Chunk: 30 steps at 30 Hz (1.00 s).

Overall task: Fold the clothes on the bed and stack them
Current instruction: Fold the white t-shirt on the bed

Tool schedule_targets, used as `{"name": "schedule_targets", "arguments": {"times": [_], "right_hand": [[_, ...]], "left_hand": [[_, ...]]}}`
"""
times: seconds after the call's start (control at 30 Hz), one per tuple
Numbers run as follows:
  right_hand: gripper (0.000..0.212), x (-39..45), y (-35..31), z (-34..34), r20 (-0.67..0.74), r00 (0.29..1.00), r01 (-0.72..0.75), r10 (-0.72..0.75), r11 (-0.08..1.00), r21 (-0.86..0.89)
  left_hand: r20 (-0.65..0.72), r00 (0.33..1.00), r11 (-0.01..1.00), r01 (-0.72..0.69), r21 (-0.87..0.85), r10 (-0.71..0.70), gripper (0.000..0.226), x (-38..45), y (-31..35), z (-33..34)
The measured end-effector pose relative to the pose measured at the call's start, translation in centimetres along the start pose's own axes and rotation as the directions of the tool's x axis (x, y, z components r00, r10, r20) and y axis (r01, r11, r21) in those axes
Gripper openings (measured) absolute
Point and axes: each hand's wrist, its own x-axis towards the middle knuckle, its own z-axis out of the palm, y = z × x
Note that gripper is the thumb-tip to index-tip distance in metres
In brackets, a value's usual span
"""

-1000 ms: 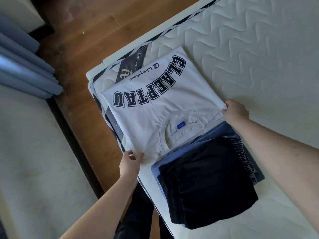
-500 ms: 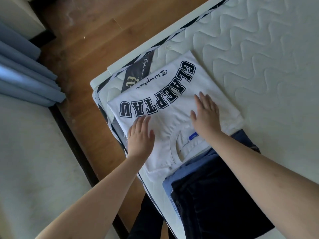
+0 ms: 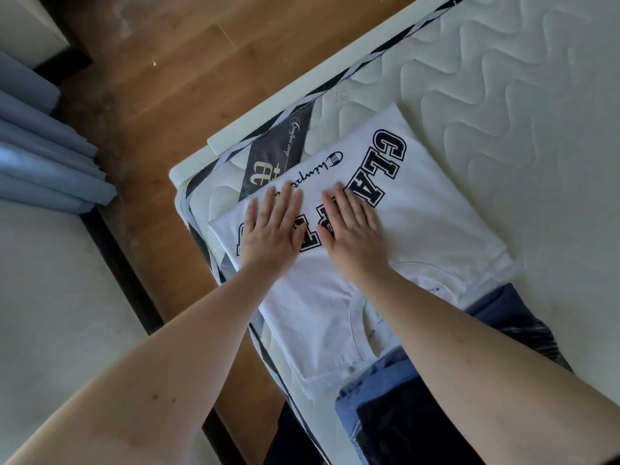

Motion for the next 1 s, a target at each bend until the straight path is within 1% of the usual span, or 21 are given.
{"name": "schedule_targets", "arguments": {"times": [0.13, 0.23, 0.3, 0.37, 0.4, 0.43, 0.47, 0.53, 0.57, 0.6, 0.67, 0.73, 0.77, 0.87, 0.93, 1.0], "right_hand": [[0.068, -2.0, 4.4, -0.3, 0.01, 0.994, -0.113, 0.113, 0.993, -0.017], [0.07, -2.8, 6.7, -0.9, 0.038, 0.985, -0.169, 0.171, 0.984, -0.056], [0.069, -2.8, 7.4, -1.3, 0.031, 0.965, -0.258, 0.26, 0.965, -0.056], [0.068, -2.2, 7.3, -1.6, 0.016, 0.928, -0.371, 0.372, 0.928, -0.013], [0.067, -1.6, 7.1, -1.9, 0.0, 0.914, -0.405, 0.405, 0.914, 0.017], [0.066, -0.7, 6.5, -2.1, -0.02, 0.915, -0.401, 0.402, 0.915, 0.041], [0.063, 0.3, 5.7, -2.4, -0.042, 0.933, -0.354, 0.357, 0.933, 0.056], [0.058, 2.8, 3.8, -2.7, -0.083, 0.981, -0.171, 0.175, 0.984, 0.057], [0.056, 4.1, 3.0, -2.8, -0.094, 0.992, -0.08, 0.084, 0.996, 0.042], [0.055, 5.4, 2.4, -2.8, -0.089, 0.996, -0.013, 0.014, 1.0, 0.021], [0.053, 7.3, 2.3, -2.4, -0.041, 0.997, 0.057, -0.058, 0.998, -0.012], [0.054, 8.7, 3.7, -2.0, -0.01, 0.998, 0.069, -0.069, 0.997, -0.038], [0.054, 9.2, 4.7, -1.9, -0.021, 0.998, 0.054, -0.055, 0.997, -0.049], [0.059, 9.8, 8.2, -2.3, -0.066, 0.997, -0.046, 0.039, 0.995, -0.093], [0.064, 9.7, 10.1, -2.5, -0.043, 0.992, -0.119, 0.116, 0.991, -0.065], [0.064, 9.1, 11.2, -2.6, -0.043, 0.986, -0.16, 0.159, 0.987, -0.03]], "left_hand": [[0.018, 1.0, 1.0, 0.003, -0.013, -0.003, 0.058, -0.2, -0.7, 0.0], [0.029, 0.999, 1.0, -0.02, -0.004, 0.02, 0.059, -0.2, -0.8, -0.3], [0.039, 0.999, 0.999, -0.035, 0.002, 0.035, 0.059, -0.1, -0.8, -0.5], [0.039, 0.998, 0.999, -0.047, -0.003, 0.047, 0.061, -0.1, -0.7, -0.7], [0.023, 0.998, 0.998, -0.055, -0.018, 0.055, 0.062, 0.0, -0.4, -0.9], [-0.002, 0.998, 0.997, -0.067, -0.042, 0.067, 0.062, 0.0, 0.0, -1.1], [-0.032, 0.996, 0.995, -0.083, -0.062, 0.081, 0.061, 0.1, 0.7, -1.3], [-0.08, 0.993, 0.992, -0.095, -0.088, 0.088, 0.058, 0.5, 2.1, -1.4], [-0.081, 0.994, 0.991, -0.083, -0.1, 0.075, 0.057, 0.7, 2.7, -1.3], [-0.073, 0.996, 0.992, -0.066, -0.107, 0.058, 0.058, 0.8, 3.0, -1.1], [-0.061, 0.997, 0.994, -0.048, -0.095, 0.043, 0.059, 1.0, 2.9, -0.5], [-0.062, 0.997, 0.996, -0.053, -0.071, 0.048, 0.059, 1.0, 2.6, 0.0], [-0.064, 0.997, 0.996, -0.057, -0.066, 0.053, 0.06, 1.1, 2.5, 0.3], [-0.076, 0.996, 0.996, -0.058, -0.065, 0.053, 0.06, 1.3, 2.5, 0.9], [-0.07, 0.996, 0.996, -0.059, -0.061, 0.055, 0.06, 1.4, 2.5, 1.2], [-0.054, 0.997, 0.997, -0.061, -0.05, 0.058, 0.06, 1.5, 2.4, 1.3]]}}
